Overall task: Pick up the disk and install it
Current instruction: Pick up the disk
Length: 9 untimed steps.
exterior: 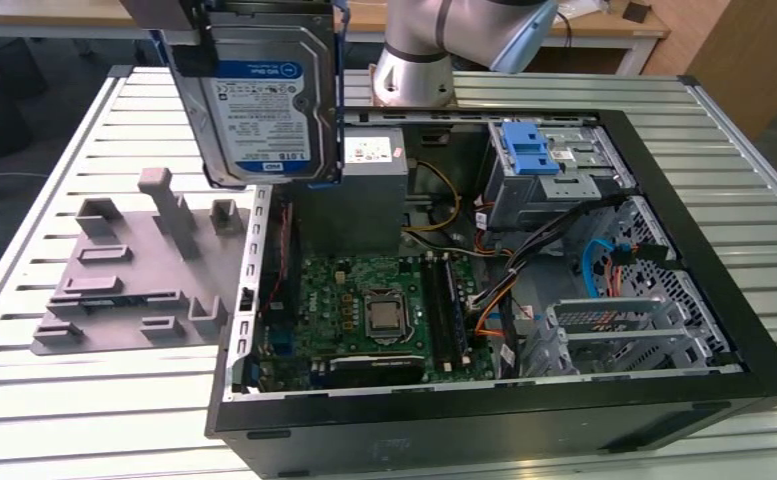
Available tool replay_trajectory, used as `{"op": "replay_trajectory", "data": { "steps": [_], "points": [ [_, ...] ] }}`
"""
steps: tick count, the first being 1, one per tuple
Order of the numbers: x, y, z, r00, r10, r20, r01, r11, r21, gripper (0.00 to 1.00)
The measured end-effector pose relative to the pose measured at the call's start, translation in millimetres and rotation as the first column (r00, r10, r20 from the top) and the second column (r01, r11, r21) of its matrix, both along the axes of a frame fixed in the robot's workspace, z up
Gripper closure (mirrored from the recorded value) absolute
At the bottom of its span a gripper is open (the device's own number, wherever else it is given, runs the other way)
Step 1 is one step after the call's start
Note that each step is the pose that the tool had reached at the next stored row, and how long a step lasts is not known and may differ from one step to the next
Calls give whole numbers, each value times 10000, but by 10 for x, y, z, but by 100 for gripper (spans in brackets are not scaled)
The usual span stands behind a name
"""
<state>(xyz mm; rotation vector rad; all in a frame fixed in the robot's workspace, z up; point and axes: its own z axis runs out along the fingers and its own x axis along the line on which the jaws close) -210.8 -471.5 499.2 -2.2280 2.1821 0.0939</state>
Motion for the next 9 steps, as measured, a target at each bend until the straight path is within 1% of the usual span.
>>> {"op": "replay_trajectory", "data": {
  "steps": [9],
  "points": [
    [130,-46,0,10000,0,0,0,10000,-1,63]
  ]
}}
